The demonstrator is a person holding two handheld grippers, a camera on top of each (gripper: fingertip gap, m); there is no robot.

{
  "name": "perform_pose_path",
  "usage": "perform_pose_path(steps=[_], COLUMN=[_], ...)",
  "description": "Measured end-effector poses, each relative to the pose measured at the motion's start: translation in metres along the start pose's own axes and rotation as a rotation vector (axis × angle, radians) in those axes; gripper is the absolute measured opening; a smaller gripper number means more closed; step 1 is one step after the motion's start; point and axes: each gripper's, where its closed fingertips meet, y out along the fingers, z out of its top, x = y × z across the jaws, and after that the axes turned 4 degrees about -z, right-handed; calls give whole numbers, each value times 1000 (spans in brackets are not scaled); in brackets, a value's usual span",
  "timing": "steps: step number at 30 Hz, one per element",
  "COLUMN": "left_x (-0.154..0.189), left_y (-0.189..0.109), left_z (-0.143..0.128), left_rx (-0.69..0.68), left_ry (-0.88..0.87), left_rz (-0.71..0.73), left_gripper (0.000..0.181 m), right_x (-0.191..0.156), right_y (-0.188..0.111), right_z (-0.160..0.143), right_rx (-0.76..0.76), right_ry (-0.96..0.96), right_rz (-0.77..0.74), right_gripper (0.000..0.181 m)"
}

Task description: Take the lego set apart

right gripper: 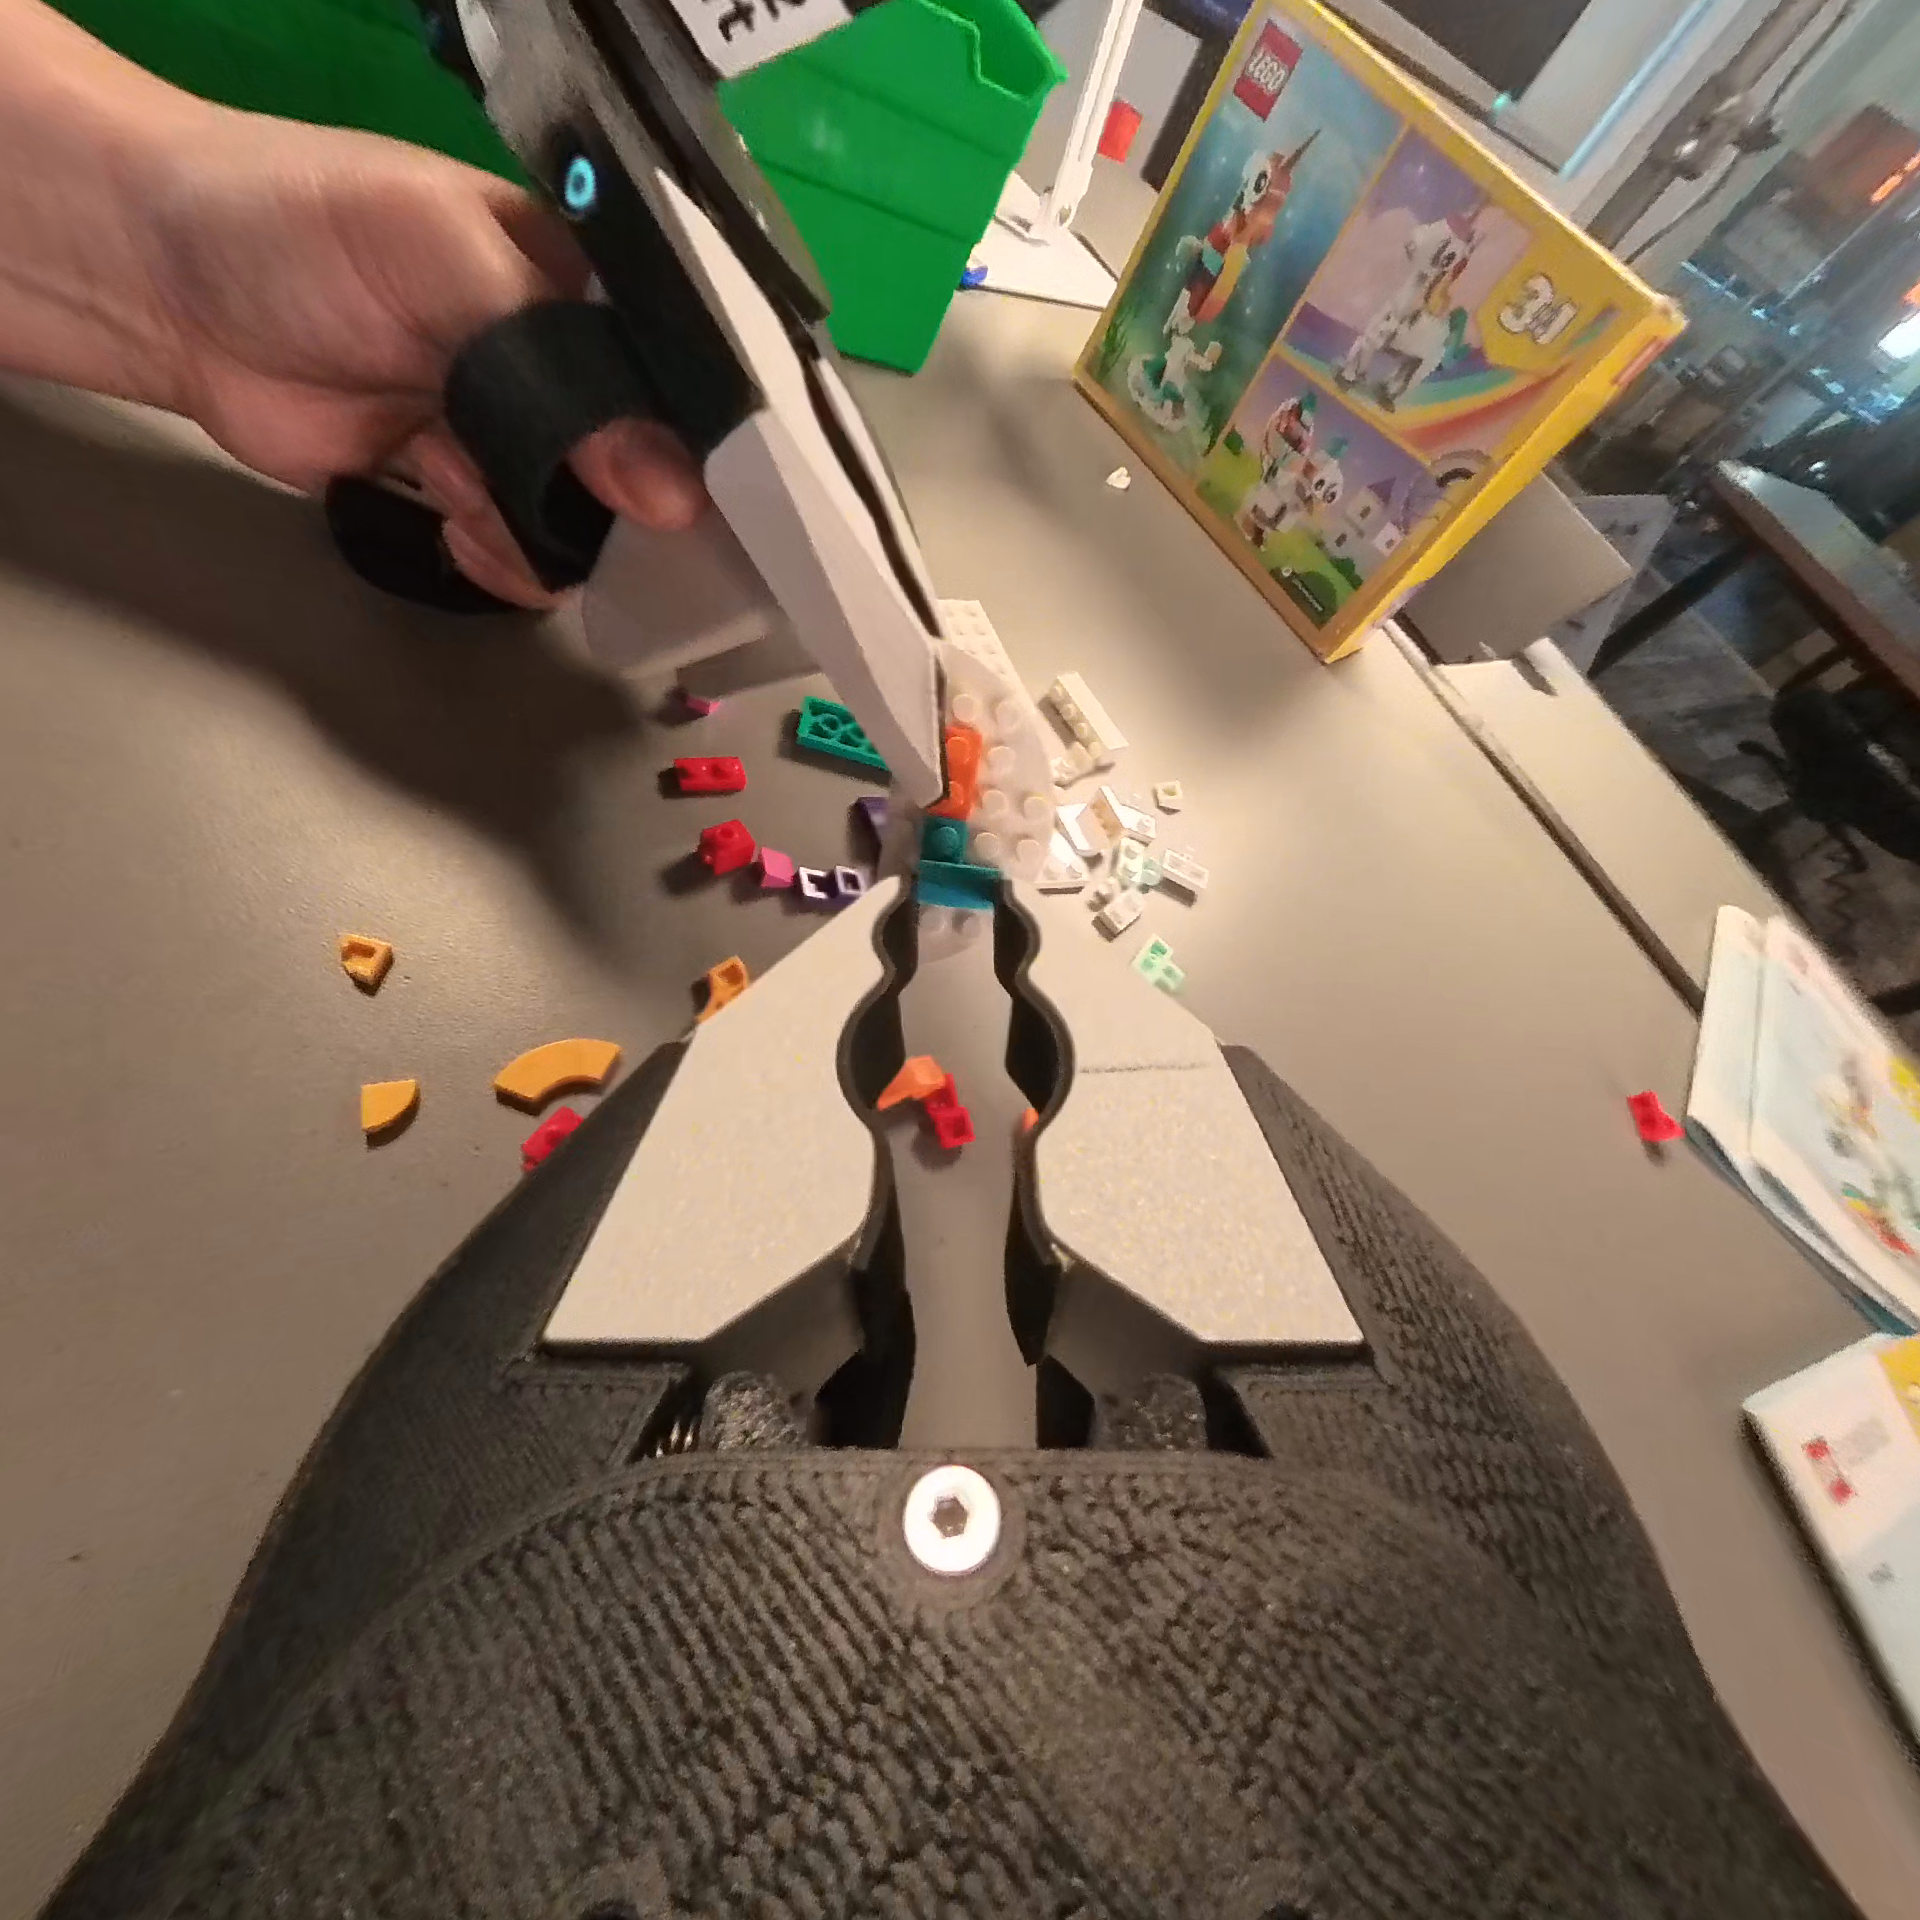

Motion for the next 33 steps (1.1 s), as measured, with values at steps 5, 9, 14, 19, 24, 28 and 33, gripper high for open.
perform_pose_path(steps=[5,9,14,19,24,28,33], left_x=[-15,-5,8,16,20,18,15], left_y=[-10,-3,4,4,5,5,8], left_z=[2,0,-6,-8,-13,-16,-18], left_rx=[7,-5,-37,-51,-95,-136,-148], left_ry=[17,16,30,28,96,189,184], left_rz=[97,39,-28,-85,-84,-38,-18], left_gripper=[4,5,5,5,5,4,5], right_x=[16,5,0,-3,-7,-8,-8], right_y=[-10,-3,-1,-7,-11,-13,-12], right_z=[10,3,-2,0,-1,-2,-6], right_rx=[60,45,38,44,52,66,49], right_ry=[-7,47,142,127,230,379,403], right_rz=[-57,42,134,178,282,383,401], right_gripper=[0,10,25,21,19,13,14])
